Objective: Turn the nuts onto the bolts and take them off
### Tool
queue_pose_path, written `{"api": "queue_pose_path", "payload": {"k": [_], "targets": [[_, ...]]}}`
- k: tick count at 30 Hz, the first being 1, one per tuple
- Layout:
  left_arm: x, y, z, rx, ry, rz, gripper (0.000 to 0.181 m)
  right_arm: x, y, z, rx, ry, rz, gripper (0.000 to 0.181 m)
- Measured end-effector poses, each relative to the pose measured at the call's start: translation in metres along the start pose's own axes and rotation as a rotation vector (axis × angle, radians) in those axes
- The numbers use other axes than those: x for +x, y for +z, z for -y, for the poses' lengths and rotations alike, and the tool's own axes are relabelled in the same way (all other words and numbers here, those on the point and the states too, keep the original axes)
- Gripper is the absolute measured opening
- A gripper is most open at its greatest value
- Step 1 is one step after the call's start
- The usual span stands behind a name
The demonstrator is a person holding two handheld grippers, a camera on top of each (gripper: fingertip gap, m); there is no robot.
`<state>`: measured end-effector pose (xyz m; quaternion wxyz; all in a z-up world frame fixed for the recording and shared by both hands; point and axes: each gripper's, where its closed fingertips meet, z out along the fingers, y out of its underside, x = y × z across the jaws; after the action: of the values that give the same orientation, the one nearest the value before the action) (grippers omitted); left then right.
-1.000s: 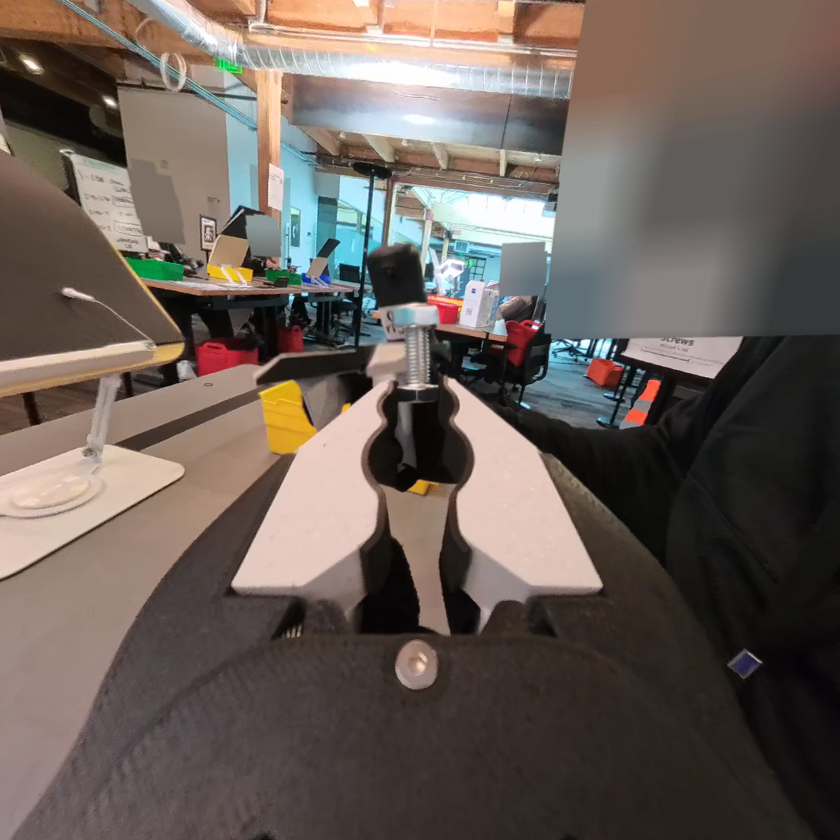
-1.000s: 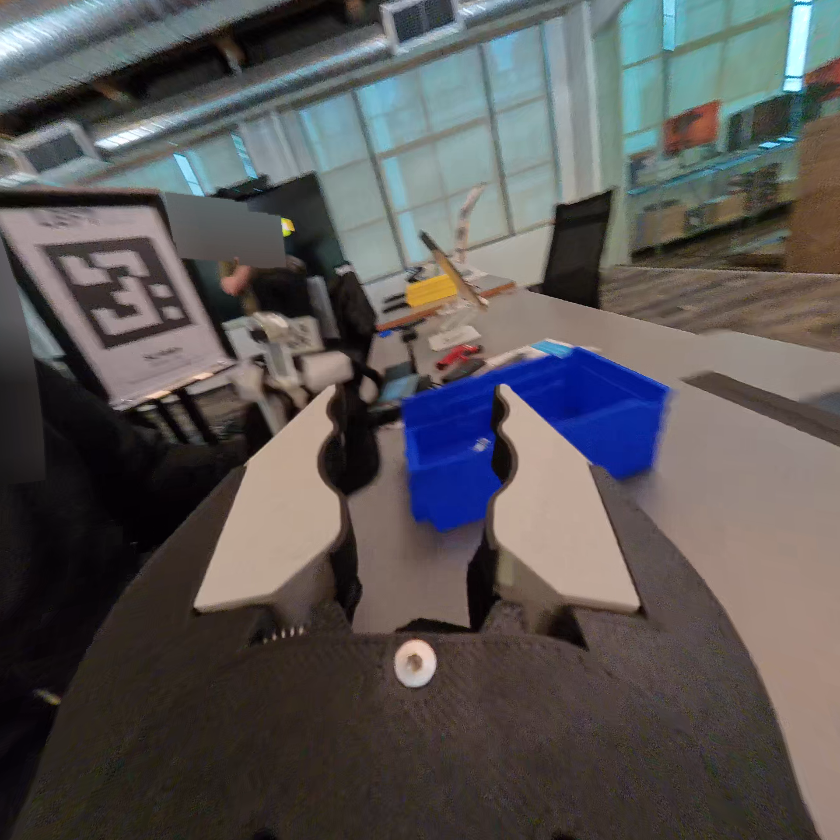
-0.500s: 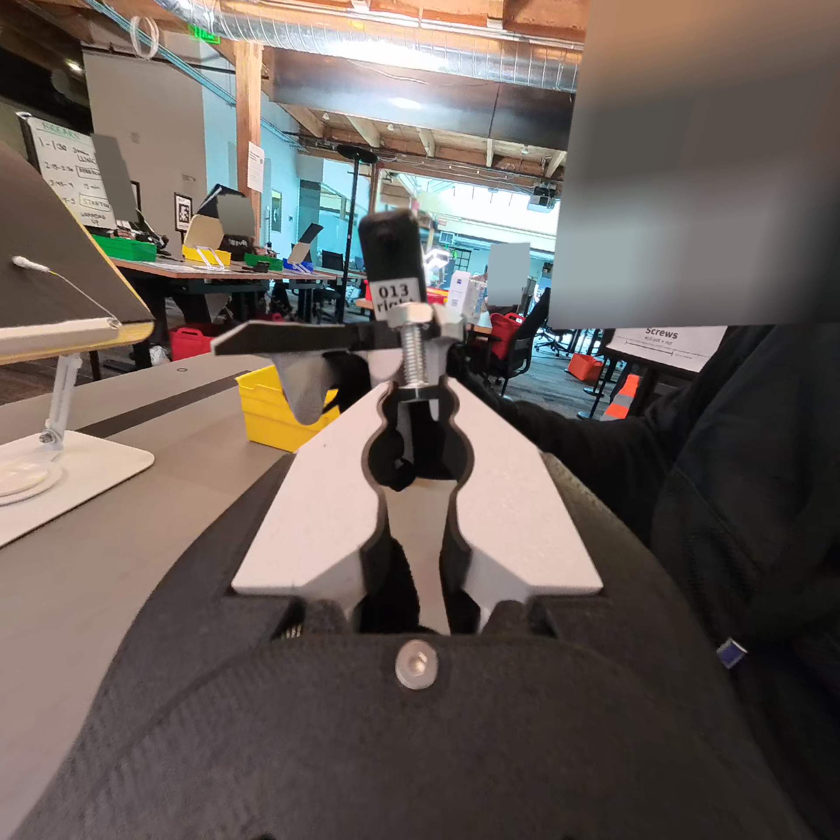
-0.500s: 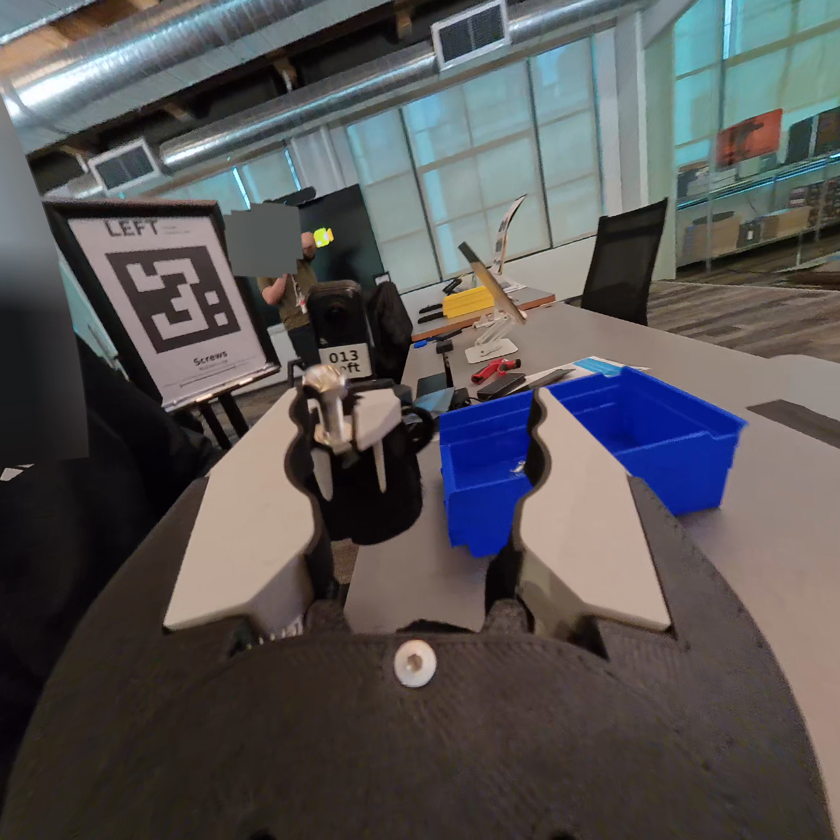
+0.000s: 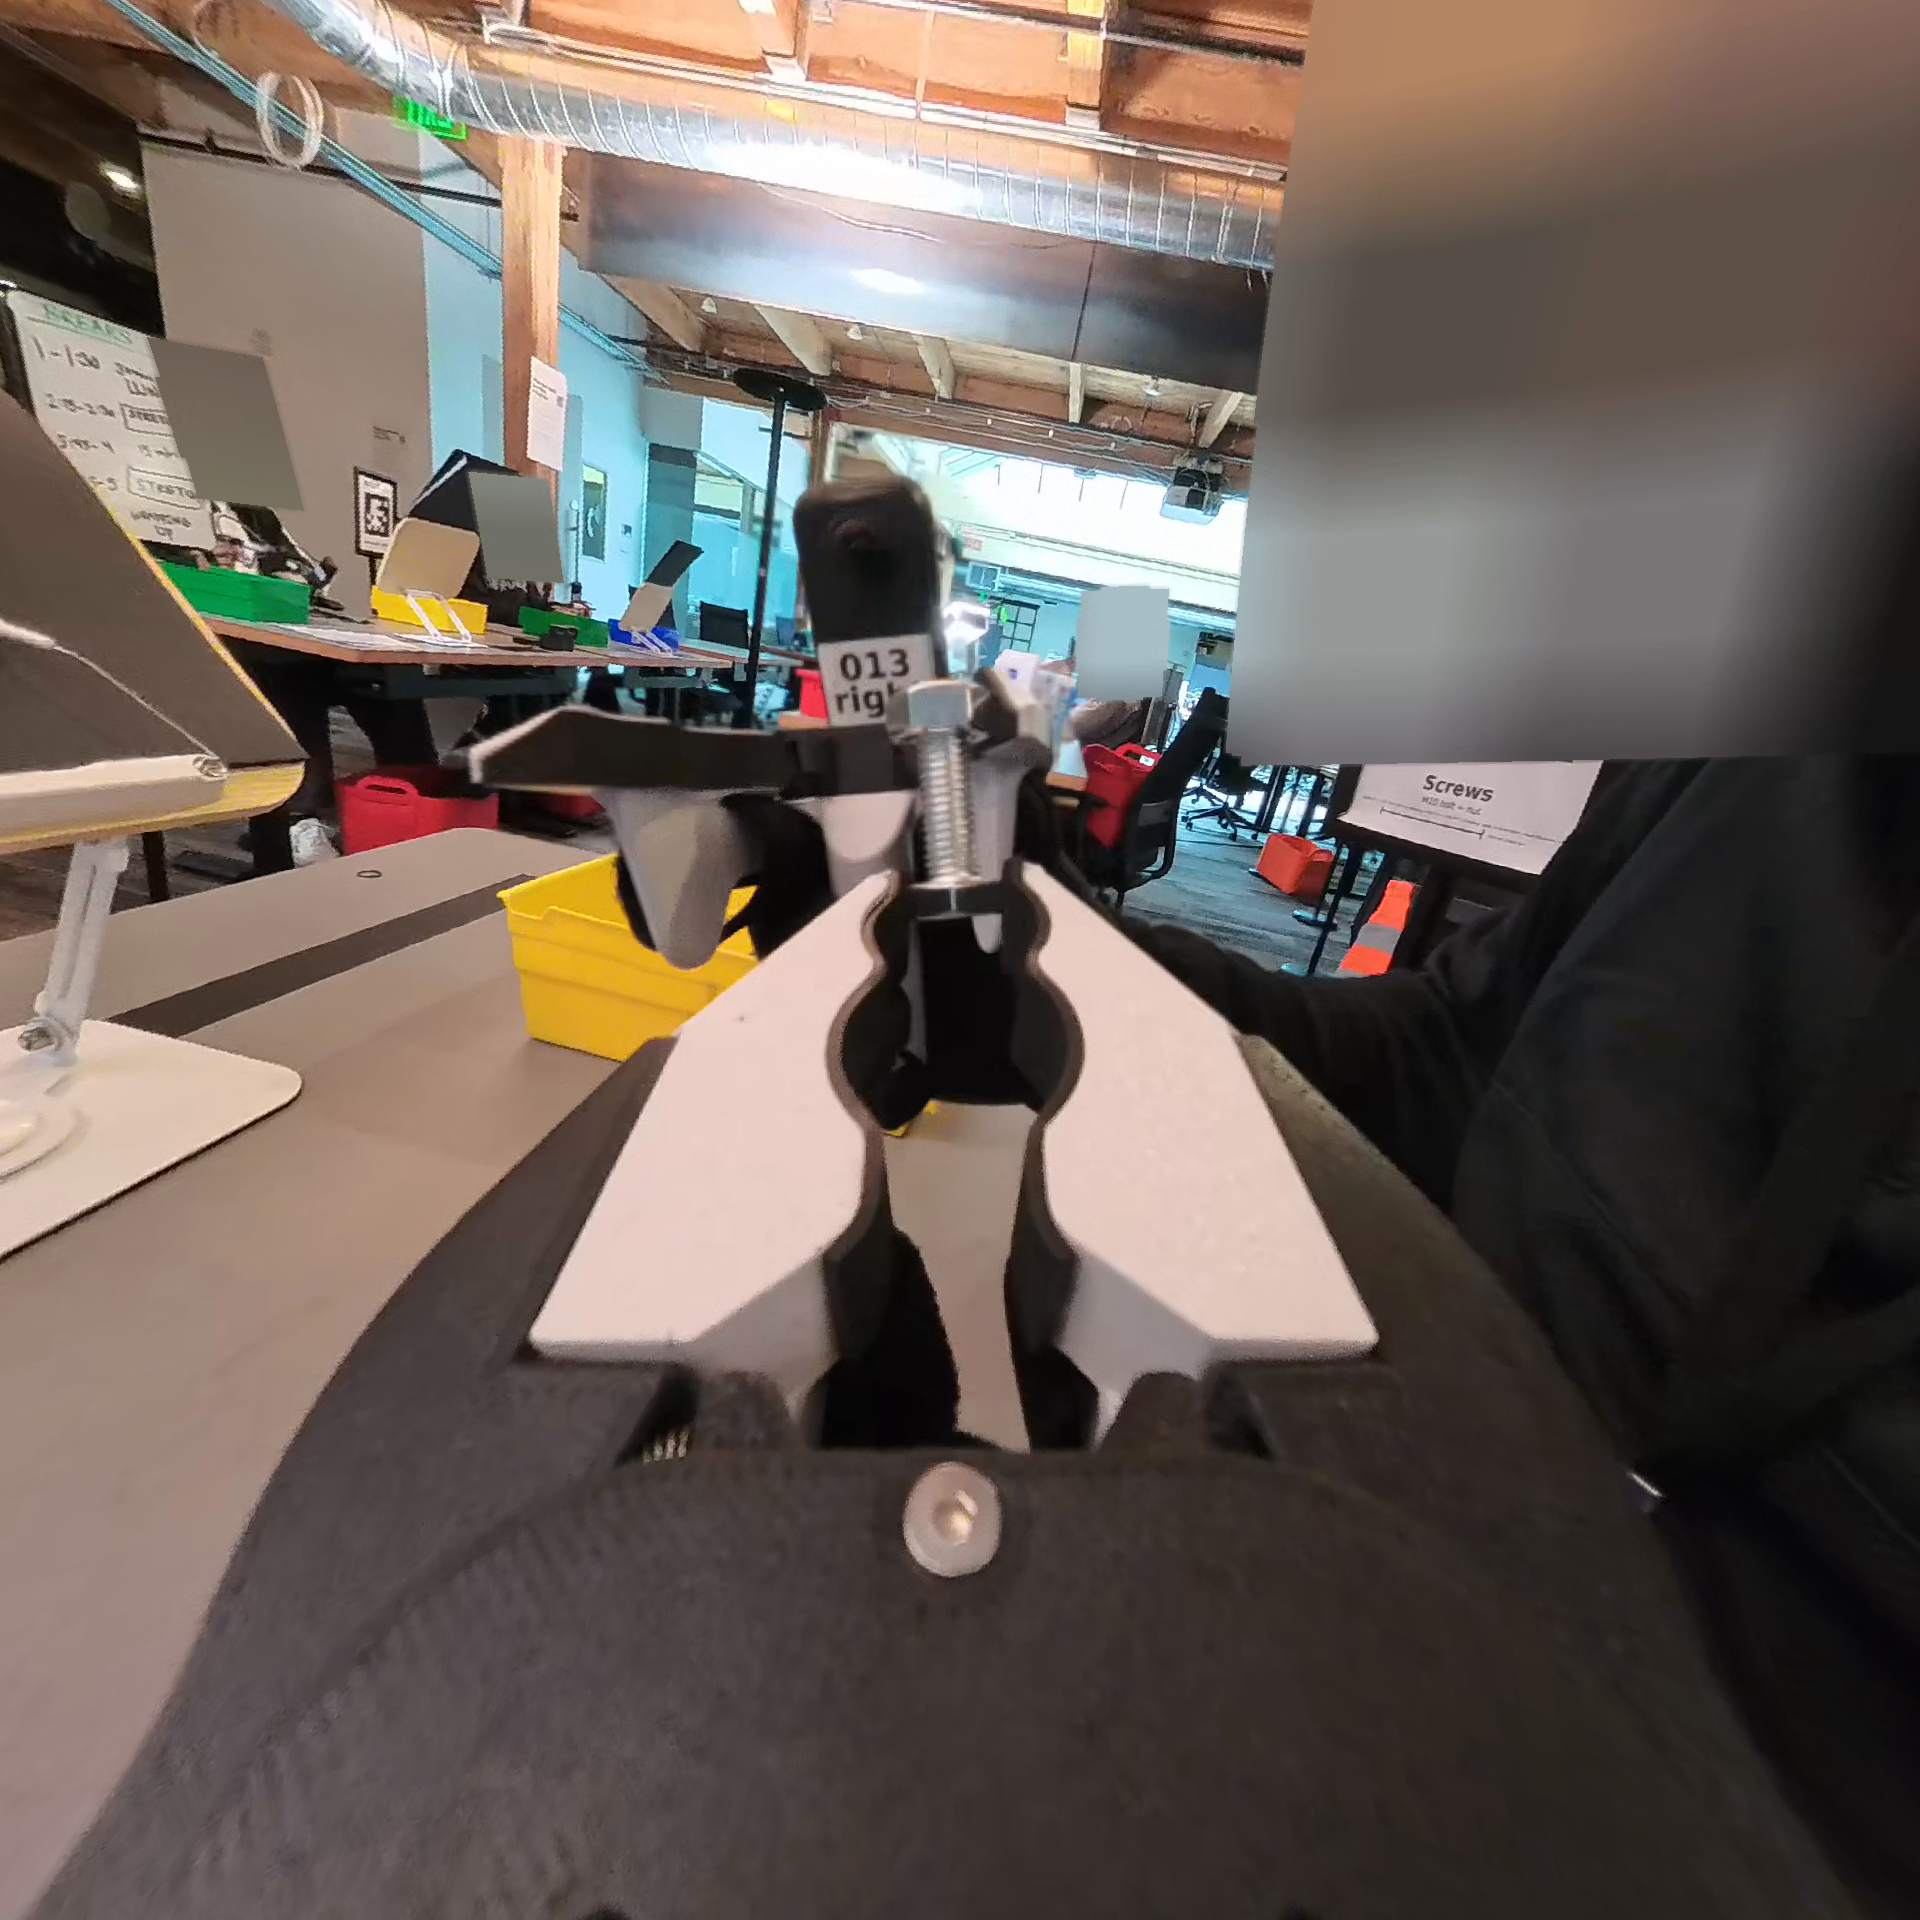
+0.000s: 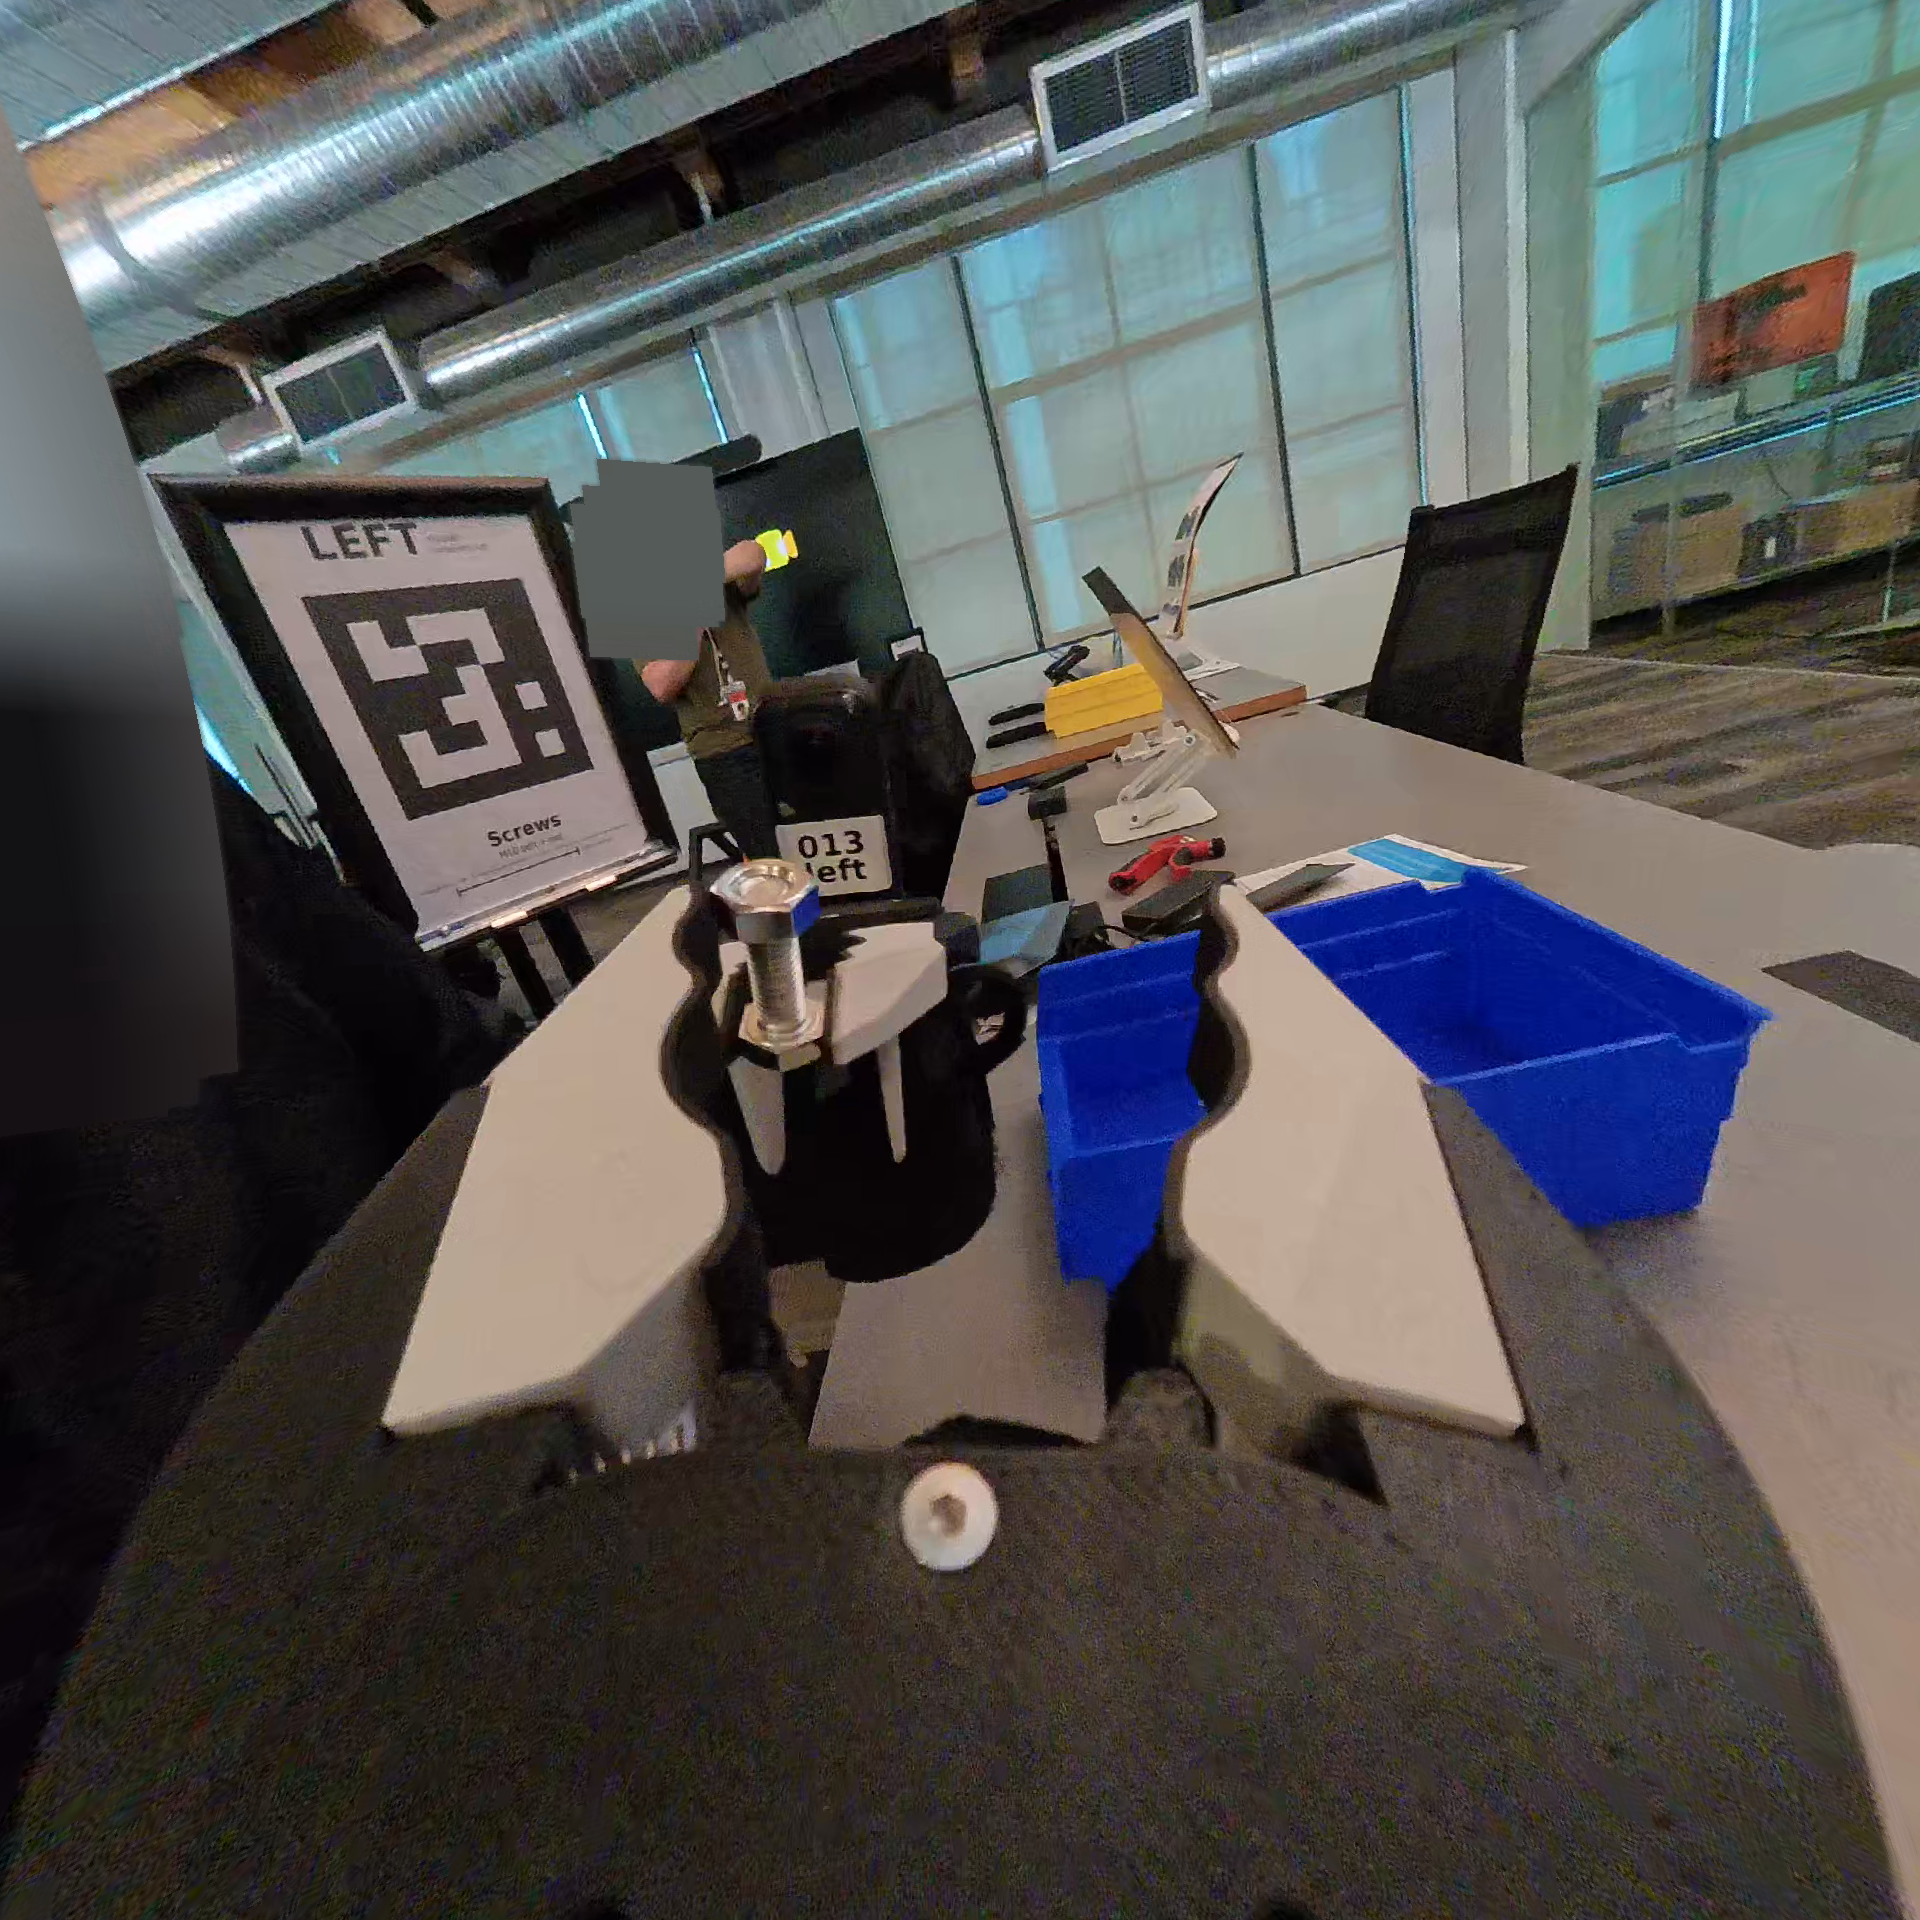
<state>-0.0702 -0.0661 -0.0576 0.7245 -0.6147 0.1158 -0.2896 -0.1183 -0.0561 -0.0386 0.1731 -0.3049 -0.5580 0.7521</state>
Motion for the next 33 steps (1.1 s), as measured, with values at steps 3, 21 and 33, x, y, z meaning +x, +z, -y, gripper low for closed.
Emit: {"api": "queue_pose_path", "payload": {"k": [3,21,33], "targets": [[0.000,-0.005,0.010,0.028,-0.005,-0.002,0.015,0.024,-0.022,0.000,0.036,0.042,-0.078,0.065],[0.002,-0.001,0.005,-0.006,0.014,-0.008,0.015,0.018,-0.027,0.004,0.036,0.027,-0.079,0.067],[0.000,-0.002,0.004,-0.002,0.006,-0.003,0.015,0.016,-0.024,0.002,0.033,0.036,-0.061,0.067]]}}
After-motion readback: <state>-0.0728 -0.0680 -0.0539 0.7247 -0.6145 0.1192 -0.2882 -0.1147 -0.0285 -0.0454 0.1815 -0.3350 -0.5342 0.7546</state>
